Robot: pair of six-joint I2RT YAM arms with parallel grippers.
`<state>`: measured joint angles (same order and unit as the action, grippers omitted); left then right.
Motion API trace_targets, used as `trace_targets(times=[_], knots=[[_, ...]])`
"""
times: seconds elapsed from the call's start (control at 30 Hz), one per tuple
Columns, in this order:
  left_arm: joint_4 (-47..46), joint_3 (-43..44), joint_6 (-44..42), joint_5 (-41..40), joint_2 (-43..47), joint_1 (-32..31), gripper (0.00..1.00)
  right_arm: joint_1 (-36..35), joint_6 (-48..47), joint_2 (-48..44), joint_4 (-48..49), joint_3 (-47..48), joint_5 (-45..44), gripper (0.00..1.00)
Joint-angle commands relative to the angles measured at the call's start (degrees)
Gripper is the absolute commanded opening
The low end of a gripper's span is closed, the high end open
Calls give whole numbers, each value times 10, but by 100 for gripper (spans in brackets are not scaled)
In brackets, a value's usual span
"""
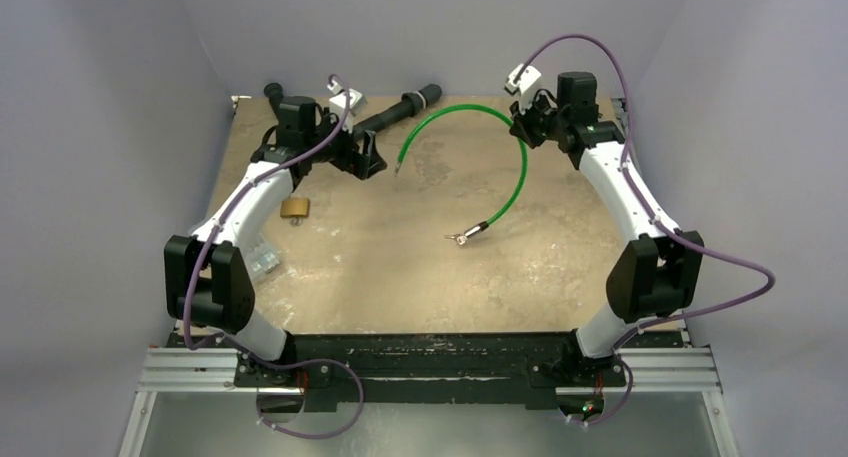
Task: Lock with the key
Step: Pick up the lock from the center of the board.
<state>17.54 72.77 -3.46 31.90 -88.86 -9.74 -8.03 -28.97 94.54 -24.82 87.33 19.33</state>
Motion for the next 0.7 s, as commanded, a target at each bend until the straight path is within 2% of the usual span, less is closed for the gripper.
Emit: trace_targets(times=[0.0,0.2,0.37,0.5,0.67], knots=[[-65,43,6,22,-7,-36,100,-15,-41,-47,47,-26,64,0],[-74,80,-53,-8,-2,-75,97,-47,-57,-80,58,-33,60,0],[-20,133,-56,31,-19,-95,92,-73,-66,-91,57,-24,38,0],[-5,126,-54,54,-10,-106,90,-81,-68,-94,60,-18,28,0],[-2,114,-48,18,-9,-123,86,-90,-64,-107,69,-15,46,0]])
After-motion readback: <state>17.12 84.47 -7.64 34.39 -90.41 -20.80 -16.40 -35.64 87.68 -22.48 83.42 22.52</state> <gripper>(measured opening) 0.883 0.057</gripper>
